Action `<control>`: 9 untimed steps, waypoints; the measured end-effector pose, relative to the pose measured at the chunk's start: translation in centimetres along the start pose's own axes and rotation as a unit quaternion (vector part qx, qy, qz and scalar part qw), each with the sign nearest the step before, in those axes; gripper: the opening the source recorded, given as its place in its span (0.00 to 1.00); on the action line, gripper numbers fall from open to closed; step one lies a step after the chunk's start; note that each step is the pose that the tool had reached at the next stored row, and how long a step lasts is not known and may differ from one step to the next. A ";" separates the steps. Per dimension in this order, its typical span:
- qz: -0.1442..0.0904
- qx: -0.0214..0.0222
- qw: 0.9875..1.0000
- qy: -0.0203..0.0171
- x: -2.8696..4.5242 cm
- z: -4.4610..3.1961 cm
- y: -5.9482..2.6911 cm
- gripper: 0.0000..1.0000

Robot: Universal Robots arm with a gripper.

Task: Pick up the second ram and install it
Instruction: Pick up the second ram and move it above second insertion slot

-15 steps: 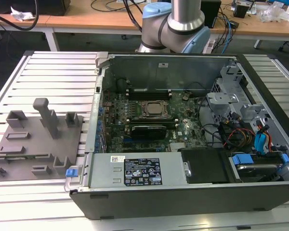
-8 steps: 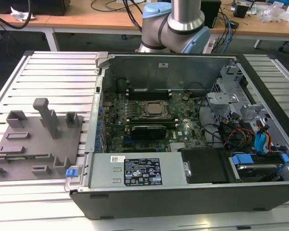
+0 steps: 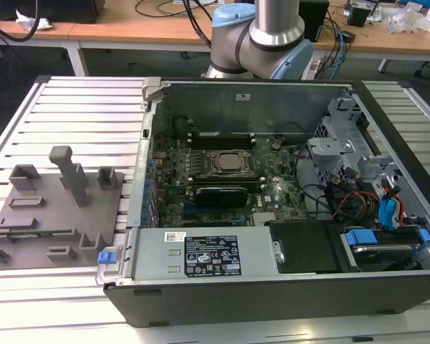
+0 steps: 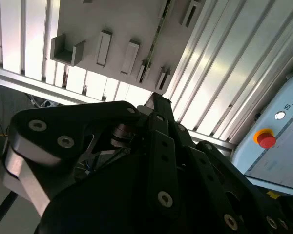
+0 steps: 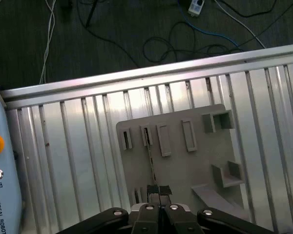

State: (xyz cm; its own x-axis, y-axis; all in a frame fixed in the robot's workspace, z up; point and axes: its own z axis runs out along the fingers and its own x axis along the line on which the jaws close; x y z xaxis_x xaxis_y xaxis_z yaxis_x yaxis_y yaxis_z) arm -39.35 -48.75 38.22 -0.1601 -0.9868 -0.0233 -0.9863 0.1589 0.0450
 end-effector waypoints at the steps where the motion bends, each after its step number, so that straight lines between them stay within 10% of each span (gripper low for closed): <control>1: -0.004 0.000 1.000 0.000 0.00 0.00 0.00 0.11; 9: -0.065 -0.002 0.998 0.003 0.00 0.00 0.00 0.11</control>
State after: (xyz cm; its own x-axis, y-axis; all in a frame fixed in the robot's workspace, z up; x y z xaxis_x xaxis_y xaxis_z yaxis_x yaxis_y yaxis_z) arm -39.35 -48.75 38.23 -0.0303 -0.9993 -0.0233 -0.9986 0.0293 0.0451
